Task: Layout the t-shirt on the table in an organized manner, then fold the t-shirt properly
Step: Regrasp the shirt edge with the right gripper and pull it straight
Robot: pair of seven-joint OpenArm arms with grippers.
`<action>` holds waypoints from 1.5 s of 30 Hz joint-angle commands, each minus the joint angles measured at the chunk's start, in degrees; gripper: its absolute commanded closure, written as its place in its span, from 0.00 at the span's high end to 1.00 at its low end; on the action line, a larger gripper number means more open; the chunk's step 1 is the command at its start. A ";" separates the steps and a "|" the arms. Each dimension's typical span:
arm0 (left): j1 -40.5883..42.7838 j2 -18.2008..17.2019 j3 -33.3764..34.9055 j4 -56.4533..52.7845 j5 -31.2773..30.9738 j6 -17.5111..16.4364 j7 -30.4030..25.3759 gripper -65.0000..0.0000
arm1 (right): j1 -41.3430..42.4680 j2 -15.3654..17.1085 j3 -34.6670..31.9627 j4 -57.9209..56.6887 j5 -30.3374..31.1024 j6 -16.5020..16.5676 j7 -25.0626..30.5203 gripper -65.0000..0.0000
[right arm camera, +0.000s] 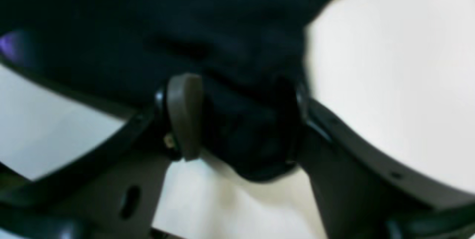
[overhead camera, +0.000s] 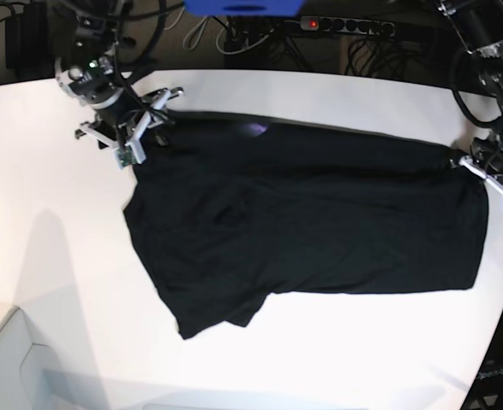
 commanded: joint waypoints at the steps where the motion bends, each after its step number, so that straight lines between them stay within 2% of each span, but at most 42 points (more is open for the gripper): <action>1: -0.65 -0.78 -0.33 -0.26 -0.15 0.11 -0.70 0.00 | 0.31 0.08 0.02 -1.43 0.32 -0.05 1.00 0.39; 5: -0.39 -0.60 -0.33 -3.77 -0.51 0.11 -0.70 0.00 | 3.56 1.30 2.48 -11.81 0.06 -0.05 2.41 0.21; 10: 2.43 -0.51 -0.33 -3.51 -0.51 0.11 -0.78 0.00 | 3.65 2.18 11.19 -13.83 0.06 -0.05 5.04 0.00; 13: 2.69 0.98 -0.33 -3.33 -0.59 0.11 -0.78 0.00 | 3.74 4.91 15.58 -14.18 0.14 -0.05 4.87 0.00; 17: 4.45 2.48 -0.06 -2.89 -0.59 0.11 -0.70 0.00 | 1.45 7.89 18.22 -14.00 0.32 -0.05 4.87 0.00; 20: 4.71 5.20 -0.33 -1.93 -0.51 0.11 -0.17 0.00 | -0.48 8.25 18.57 -13.30 0.32 -0.05 4.96 0.00; 25: 8.93 6.17 -0.33 3.17 -0.59 0.11 -0.17 0.00 | -3.12 8.60 18.22 -11.54 0.32 -0.05 4.96 0.00; 29: 12.27 8.28 -0.50 8.97 -0.59 0.11 -0.70 0.00 | -2.77 8.51 18.39 -11.54 0.32 -0.05 4.96 0.00; 35: 12.45 12.85 -7.27 12.75 -0.59 0.11 -0.70 0.00 | -2.77 8.33 18.57 -11.54 0.32 -0.05 4.78 0.00; 42: 11.83 13.11 -8.85 12.32 -0.59 -0.06 -0.61 0.01 | -2.59 8.42 18.75 -10.66 0.32 -0.05 4.87 0.33; 45: 11.75 13.03 -8.77 12.49 -0.42 -4.37 -0.17 0.02 | -2.68 7.63 21.03 -6.71 0.85 -0.05 4.87 0.42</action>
